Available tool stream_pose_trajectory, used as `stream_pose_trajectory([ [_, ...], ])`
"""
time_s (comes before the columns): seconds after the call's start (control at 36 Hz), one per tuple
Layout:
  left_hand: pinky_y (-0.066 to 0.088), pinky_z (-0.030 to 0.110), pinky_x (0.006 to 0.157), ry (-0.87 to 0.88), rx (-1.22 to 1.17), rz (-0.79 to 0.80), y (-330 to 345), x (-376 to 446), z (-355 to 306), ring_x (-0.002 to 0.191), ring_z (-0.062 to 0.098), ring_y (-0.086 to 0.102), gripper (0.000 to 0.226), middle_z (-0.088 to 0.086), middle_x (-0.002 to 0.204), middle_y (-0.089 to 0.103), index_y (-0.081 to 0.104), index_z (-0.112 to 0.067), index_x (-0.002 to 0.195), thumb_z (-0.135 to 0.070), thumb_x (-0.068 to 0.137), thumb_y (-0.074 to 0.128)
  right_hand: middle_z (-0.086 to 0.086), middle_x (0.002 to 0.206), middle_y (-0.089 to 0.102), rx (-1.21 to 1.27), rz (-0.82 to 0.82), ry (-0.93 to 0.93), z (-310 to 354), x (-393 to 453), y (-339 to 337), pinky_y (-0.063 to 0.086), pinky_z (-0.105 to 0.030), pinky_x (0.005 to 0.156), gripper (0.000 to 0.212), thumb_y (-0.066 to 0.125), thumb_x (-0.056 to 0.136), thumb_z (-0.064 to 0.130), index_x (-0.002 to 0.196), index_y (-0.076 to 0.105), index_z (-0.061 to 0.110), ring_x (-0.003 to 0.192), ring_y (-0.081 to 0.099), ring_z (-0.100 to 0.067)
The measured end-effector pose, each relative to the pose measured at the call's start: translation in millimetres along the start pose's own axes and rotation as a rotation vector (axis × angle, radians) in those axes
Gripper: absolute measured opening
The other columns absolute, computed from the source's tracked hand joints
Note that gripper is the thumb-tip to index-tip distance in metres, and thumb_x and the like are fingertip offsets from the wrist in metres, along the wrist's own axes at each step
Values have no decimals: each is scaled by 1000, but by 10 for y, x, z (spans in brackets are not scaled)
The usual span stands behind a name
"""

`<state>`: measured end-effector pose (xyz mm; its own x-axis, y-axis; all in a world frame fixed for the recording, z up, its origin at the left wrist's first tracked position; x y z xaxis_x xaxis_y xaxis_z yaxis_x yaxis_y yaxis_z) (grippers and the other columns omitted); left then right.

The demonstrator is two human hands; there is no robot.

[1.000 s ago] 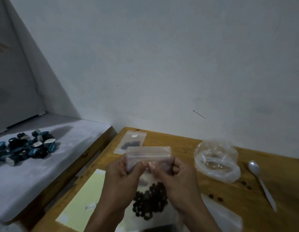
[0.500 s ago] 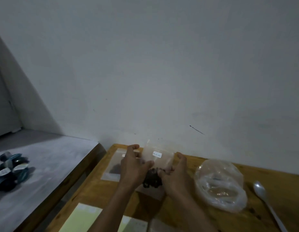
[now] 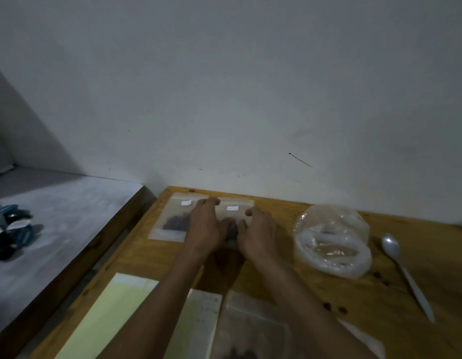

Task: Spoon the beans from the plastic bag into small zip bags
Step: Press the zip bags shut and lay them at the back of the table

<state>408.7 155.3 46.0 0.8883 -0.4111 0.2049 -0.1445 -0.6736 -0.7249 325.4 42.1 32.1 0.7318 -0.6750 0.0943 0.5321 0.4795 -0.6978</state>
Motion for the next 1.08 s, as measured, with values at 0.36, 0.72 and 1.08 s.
stream_pose_trajectory([
  [0.36, 51, 21, 75, 136, -77, 104, -330, -1359, -457, 89, 4, 62, 39, -7, 99, 68, 69, -19, 115, -43, 84, 75, 8, 118, 64, -58, 81, -14, -595, -1185, -1101, 45, -23, 81, 37, 75, 86, 29, 122, 64, 23, 104, 60, -10],
  [0.72, 55, 31, 83, 151, 55, 325, 482, -2140, -982, 88, 3, 59, 23, -11, 93, 63, 64, -30, 90, -52, 85, 66, 11, 115, 57, -76, 83, 186, -1490, -1737, -1458, 53, -42, 93, 42, 77, 76, 46, 113, 61, 37, 113, 53, -15],
  [1.08, 57, 52, 87, -190, -804, 397, 374, -2206, -1077, 90, 28, 74, 17, 12, 92, 76, 58, -4, 101, -8, 89, 69, 6, 109, 68, 751, -120, 266, -1493, -1774, -1640, 56, -29, 73, 56, 84, 75, 17, 124, 60, 31, 99, 66, -14],
])
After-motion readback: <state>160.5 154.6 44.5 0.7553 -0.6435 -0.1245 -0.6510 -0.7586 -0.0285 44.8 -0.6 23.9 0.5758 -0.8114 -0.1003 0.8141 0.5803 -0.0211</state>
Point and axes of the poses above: each hand's wrist, its own x-axis towards the middle knuckle, its own y-axis out of the palm, z = x × y, the point moved 8 cm from there along x, towards the middle knuckle
